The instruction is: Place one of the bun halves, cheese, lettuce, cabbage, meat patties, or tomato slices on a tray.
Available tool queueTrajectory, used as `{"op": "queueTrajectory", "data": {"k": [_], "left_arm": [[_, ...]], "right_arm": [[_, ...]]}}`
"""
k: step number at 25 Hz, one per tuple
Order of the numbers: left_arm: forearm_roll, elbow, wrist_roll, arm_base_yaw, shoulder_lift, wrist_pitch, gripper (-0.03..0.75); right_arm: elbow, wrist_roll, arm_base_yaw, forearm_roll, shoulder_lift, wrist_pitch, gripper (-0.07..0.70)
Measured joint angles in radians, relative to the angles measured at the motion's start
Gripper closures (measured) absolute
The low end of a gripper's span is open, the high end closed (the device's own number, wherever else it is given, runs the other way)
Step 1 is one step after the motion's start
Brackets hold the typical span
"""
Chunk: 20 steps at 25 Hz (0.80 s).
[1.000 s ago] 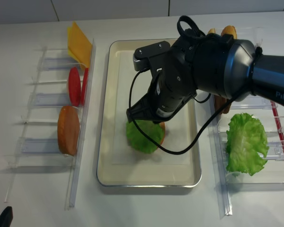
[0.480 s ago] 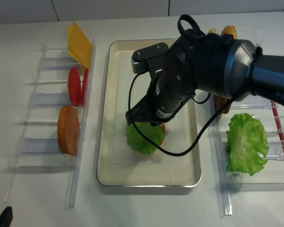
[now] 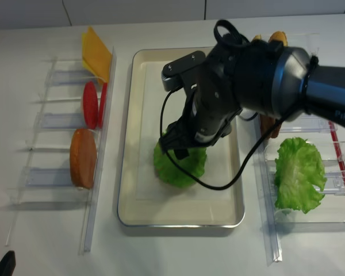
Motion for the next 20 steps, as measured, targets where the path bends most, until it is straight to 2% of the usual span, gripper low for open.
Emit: {"op": "queueTrajectory", "data": {"k": [4, 8, 12, 16, 20], "left_arm": [[0.0, 0.0, 0.0, 0.0, 0.0, 0.0, 0.185], [0.0, 0.0, 0.0, 0.0, 0.0, 0.0, 0.185], [0.0, 0.0, 0.0, 0.0, 0.0, 0.0, 0.185], [0.0, 0.0, 0.0, 0.0, 0.0, 0.0, 0.185], [0.0, 0.0, 0.0, 0.0, 0.0, 0.0, 0.185]], "right_arm": [[-0.095, -0.009, 0.0, -0.01, -0.021, 0.108, 0.048], [-0.116, -0.012, 0.0, -0.045, -0.153, 0.149, 0.048], [-0.118, -0.012, 0.0, -0.134, -0.325, 0.208, 0.047], [-0.07, 0.001, 0.0, -0.242, -0.501, 0.261, 0.047], [0.027, 0.016, 0.0, -0.269, -0.699, 0.297, 0.045]]}}
